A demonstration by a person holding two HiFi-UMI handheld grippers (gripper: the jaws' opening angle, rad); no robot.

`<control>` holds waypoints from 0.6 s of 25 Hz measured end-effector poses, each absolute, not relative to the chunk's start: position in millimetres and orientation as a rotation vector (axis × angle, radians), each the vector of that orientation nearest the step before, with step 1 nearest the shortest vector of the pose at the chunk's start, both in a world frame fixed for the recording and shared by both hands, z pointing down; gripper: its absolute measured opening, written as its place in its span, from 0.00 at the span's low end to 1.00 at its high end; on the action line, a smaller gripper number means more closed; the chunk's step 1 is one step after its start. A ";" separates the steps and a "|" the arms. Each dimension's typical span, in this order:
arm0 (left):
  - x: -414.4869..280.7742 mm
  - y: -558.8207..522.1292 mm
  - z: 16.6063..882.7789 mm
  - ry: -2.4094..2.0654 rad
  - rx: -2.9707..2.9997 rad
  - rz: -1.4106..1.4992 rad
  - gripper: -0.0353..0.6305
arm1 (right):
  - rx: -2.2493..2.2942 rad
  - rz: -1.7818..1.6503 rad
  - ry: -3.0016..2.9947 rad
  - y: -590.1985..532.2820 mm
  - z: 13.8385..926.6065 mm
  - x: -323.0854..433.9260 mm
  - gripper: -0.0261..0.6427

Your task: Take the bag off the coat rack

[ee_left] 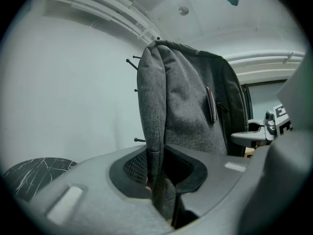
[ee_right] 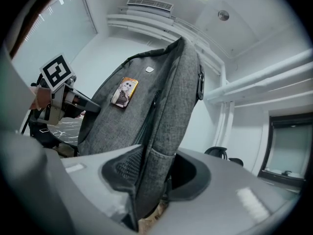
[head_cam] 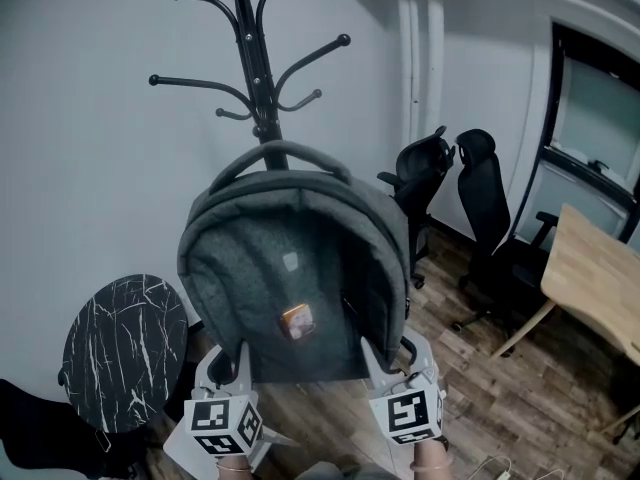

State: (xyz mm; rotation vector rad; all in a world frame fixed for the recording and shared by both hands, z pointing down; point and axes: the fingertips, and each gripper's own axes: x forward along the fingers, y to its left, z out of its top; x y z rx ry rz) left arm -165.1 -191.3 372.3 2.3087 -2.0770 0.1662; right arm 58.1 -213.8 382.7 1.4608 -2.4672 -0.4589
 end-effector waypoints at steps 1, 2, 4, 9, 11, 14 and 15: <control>-163.9 -190.4 372.2 -2.072 2.316 0.170 0.16 | 1.467 -0.457 -2.465 -212.3 383.2 59.3 0.25; -163.5 -189.3 372.3 -2.068 2.321 0.173 0.16 | 1.471 -0.452 -2.463 -210.8 383.8 59.7 0.25; -164.3 -186.6 372.2 -2.064 2.327 0.175 0.16 | 1.474 -0.443 -2.462 -207.4 384.7 59.0 0.25; -167.2 -178.7 368.9 -2.057 2.335 0.162 0.16 | 1.485 -0.447 -2.454 -197.4 381.3 56.3 0.25; -168.1 -173.2 367.7 -2.054 2.338 0.164 0.16 | 1.486 -0.444 -2.450 -192.5 380.6 55.3 0.25; -169.6 -164.3 367.3 -2.052 2.342 0.162 0.16 | 1.490 -0.444 -2.444 -184.4 380.0 53.8 0.25; -169.8 -161.8 366.8 -2.051 2.343 0.160 0.16 | 1.493 -0.445 -2.444 -182.1 379.5 53.4 0.25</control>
